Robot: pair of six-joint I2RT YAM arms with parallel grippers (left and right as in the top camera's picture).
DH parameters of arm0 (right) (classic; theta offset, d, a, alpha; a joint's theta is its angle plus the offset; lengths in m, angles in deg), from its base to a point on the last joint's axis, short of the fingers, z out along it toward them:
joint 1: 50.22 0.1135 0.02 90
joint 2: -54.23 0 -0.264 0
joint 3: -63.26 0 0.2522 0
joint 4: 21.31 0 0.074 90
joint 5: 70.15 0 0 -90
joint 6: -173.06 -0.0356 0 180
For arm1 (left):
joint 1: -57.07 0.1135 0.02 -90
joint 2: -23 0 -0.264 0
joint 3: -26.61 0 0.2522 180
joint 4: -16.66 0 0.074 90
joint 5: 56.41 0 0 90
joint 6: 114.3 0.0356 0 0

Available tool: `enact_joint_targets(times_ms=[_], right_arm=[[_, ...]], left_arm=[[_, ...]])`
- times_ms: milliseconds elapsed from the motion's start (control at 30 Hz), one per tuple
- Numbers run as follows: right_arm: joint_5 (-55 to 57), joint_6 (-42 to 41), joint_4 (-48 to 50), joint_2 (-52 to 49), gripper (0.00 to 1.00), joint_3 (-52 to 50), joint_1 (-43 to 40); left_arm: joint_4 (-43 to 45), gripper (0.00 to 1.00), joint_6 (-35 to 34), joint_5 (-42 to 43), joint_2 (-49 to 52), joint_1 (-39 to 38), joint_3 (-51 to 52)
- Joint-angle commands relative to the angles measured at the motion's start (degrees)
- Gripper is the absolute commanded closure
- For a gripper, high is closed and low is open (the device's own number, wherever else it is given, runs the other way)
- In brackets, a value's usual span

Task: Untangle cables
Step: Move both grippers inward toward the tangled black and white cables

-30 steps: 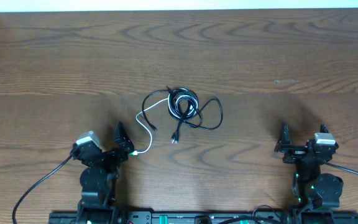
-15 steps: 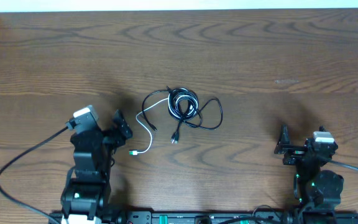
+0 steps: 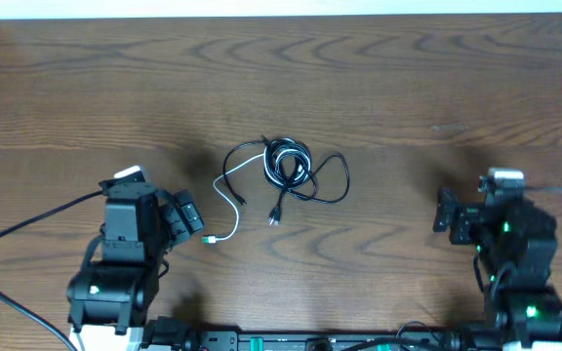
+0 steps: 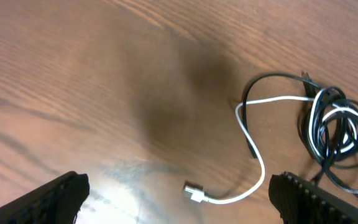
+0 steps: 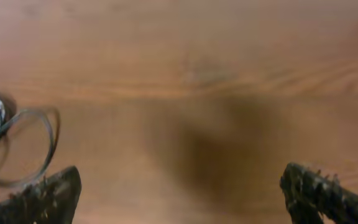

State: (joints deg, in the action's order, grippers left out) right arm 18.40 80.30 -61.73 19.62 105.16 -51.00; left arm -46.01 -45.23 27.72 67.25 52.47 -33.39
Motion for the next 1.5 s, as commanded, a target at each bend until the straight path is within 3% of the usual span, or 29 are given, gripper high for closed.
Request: enact_joint_targets(times_ms=[0,100,200,267,367,500,600,1167,1467], right_arm=[[-5.0,-0.4,-5.0,-8.4,0.01,7.5,0.5],[-6.4,-0.4,-11.3,-14.8,0.01,13.3,0.5],[-6.4,0.1,-19.5,-21.7,0.01,20.1,0.5],[-6.4,0.8,-23.2,-25.4,0.01,23.8,0.5],[-6.7,0.7,-26.6,-29.4,0.01,28.4,0.5],[-7.8,0.5,-25.8,-30.6,0.01,30.6,0.5],[-8.9,0.2,-25.2,-30.5,0.01,30.6,0.5],[-16.3,-0.6,-19.1,-30.6,0.01,30.6,0.7],[-16.1,0.7,-16.2,-30.6,0.01,30.6,13.6]], left_arm=[[-3.0,0.02,1.5,2.1,1.1,0.2,-3.3],[-2.9,0.02,3.3,7.8,0.6,0.2,-3.5],[-2.7,0.02,12.5,20.5,0.9,0.2,-3.6],[-4.0,0.02,13.5,23.0,1.9,0.2,-4.0],[-8.6,0.02,13.4,21.4,5.5,0.2,-6.5],[-19.2,0.02,12.7,10.6,13.2,0.2,-15.4],[-21.2,0.02,12.8,10.3,16.5,0.2,-20.6],[-19.5,0.02,12.7,13.4,17.4,0.2,-22.7],[-12.3,0.02,12.8,13.4,17.9,-2.6,-22.7]])
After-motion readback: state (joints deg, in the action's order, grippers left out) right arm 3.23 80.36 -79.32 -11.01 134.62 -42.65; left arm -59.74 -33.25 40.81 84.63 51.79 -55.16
